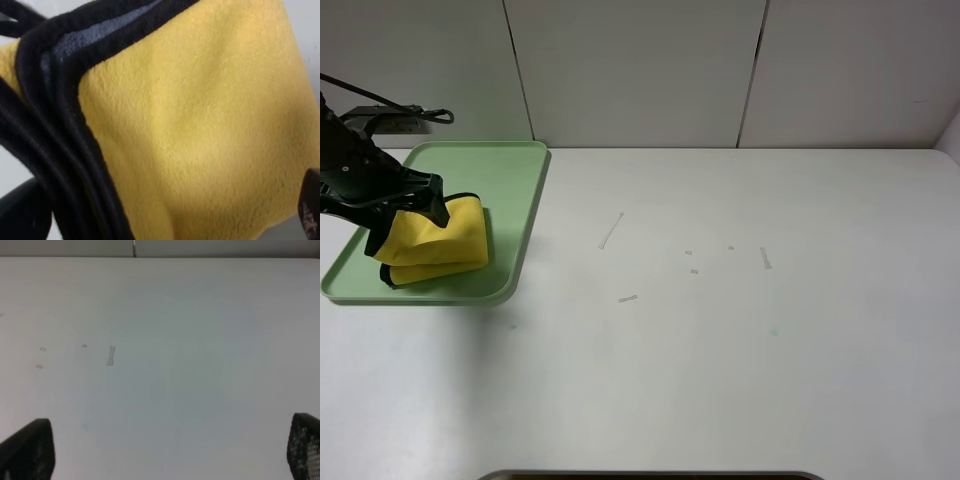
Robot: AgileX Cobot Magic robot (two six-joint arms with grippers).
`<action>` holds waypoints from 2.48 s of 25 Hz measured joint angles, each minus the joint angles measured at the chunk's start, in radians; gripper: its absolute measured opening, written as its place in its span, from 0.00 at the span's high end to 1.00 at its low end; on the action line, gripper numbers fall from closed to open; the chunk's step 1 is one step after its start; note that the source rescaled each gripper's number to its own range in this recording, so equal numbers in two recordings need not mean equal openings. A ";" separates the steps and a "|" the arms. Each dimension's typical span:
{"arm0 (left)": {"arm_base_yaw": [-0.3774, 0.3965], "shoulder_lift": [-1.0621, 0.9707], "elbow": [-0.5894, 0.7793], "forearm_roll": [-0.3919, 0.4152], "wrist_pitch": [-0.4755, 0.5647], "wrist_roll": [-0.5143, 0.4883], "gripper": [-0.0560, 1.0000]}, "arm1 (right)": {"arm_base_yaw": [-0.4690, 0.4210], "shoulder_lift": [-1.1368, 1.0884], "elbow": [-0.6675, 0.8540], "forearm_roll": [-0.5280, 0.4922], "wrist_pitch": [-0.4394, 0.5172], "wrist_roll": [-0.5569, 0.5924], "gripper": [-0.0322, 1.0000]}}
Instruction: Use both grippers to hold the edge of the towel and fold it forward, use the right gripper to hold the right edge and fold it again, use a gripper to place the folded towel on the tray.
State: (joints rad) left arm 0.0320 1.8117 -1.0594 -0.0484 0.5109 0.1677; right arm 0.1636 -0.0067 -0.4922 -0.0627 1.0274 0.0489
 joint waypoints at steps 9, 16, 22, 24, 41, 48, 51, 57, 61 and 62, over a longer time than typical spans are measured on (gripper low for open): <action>0.000 -0.027 0.000 0.001 0.047 0.000 0.00 | 0.000 0.000 0.000 0.000 0.000 0.000 0.00; 0.000 -0.119 -0.003 0.001 0.117 0.000 0.00 | 0.000 0.000 0.000 0.000 0.000 0.000 0.00; 0.000 -0.220 -0.003 0.001 0.246 0.000 0.00 | 0.000 0.000 0.000 0.000 0.000 0.000 0.00; 0.000 -0.262 -0.002 0.001 0.285 0.000 0.00 | 0.000 0.000 0.000 0.000 0.000 0.000 0.00; 0.000 -0.730 0.192 -0.029 0.460 -0.021 0.00 | 0.000 0.000 0.000 0.000 0.000 0.000 0.00; 0.000 -0.957 0.282 -0.076 0.489 -0.023 0.00 | 0.000 0.000 0.000 0.000 0.000 0.000 0.00; 0.000 -1.057 0.318 -0.093 0.490 -0.023 0.00 | 0.000 0.000 0.000 0.000 0.000 0.000 0.00; 0.000 -1.242 0.391 -0.100 0.496 -0.023 0.00 | 0.000 0.000 0.000 0.000 0.000 0.000 0.00; 0.000 -1.352 0.458 -0.102 0.499 -0.023 0.00 | 0.000 0.000 0.000 0.000 0.000 0.000 0.00; 0.000 -1.379 0.478 -0.102 0.499 -0.023 0.00 | 0.000 0.000 0.000 0.000 0.000 0.000 0.00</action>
State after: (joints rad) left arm 0.0320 0.4327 -0.5817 -0.1509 1.0101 0.1452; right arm 0.1636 -0.0067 -0.4922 -0.0627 1.0274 0.0489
